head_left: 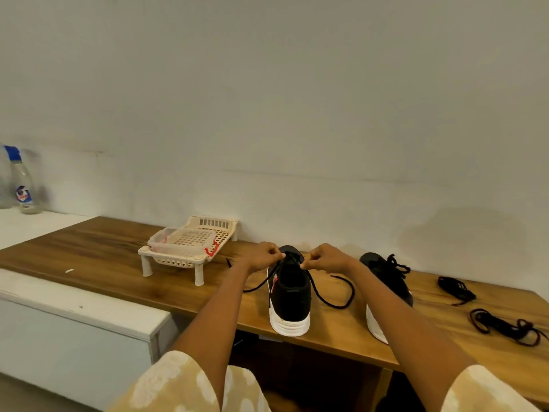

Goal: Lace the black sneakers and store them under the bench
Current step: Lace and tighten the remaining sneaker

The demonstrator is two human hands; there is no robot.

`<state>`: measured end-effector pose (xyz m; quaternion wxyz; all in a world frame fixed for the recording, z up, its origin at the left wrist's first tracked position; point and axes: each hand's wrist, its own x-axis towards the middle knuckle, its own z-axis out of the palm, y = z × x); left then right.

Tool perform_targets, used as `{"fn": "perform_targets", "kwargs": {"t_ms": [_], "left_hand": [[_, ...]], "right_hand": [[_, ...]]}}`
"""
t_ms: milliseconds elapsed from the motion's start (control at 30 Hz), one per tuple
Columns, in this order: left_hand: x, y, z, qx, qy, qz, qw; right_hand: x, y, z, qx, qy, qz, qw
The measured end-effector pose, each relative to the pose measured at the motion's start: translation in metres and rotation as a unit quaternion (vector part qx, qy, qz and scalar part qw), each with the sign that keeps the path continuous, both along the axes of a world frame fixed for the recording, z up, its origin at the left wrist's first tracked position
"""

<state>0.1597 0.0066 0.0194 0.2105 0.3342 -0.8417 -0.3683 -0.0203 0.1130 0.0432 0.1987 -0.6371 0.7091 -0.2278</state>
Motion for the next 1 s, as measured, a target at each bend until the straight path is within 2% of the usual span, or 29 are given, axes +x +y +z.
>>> {"fn": "perform_targets", "kwargs": {"t_ms": [100, 200, 300, 400, 467, 600, 833, 1000], "left_hand": [[0.007, -0.003, -0.005, 0.008, 0.007, -0.001, 1.000], [0.021, -0.009, -0.006, 0.032, -0.008, -0.014, 0.999], [0.023, -0.010, -0.004, 0.019, -0.022, -0.015, 0.999], [0.015, -0.006, -0.003, -0.006, -0.032, 0.004, 0.999], [0.010, -0.003, -0.003, -0.012, -0.010, 0.006, 1.000], [0.001, -0.003, -0.006, -0.004, 0.034, 0.014, 0.999], [-0.006, 0.004, -0.013, -0.013, 0.083, 0.041, 0.996], [-0.005, 0.005, -0.009, -0.021, 0.062, 0.032, 0.997]], "right_hand": [[-0.008, 0.003, -0.002, -0.030, 0.063, -0.032, 0.997], [-0.023, 0.015, -0.003, -0.013, 0.123, -0.073, 0.990], [-0.023, 0.022, -0.005, -0.010, 0.153, -0.093, 0.984], [-0.011, 0.020, -0.012, 0.033, 0.158, -0.125, 0.979], [-0.002, 0.017, -0.016, 0.049, 0.113, -0.163, 0.979], [0.023, 0.013, -0.020, 0.075, -0.133, -0.215, 0.965], [0.038, -0.017, -0.032, 0.001, -0.297, -0.242, 0.924], [0.044, -0.018, -0.021, -0.147, -0.349, -0.216, 0.900]]}}
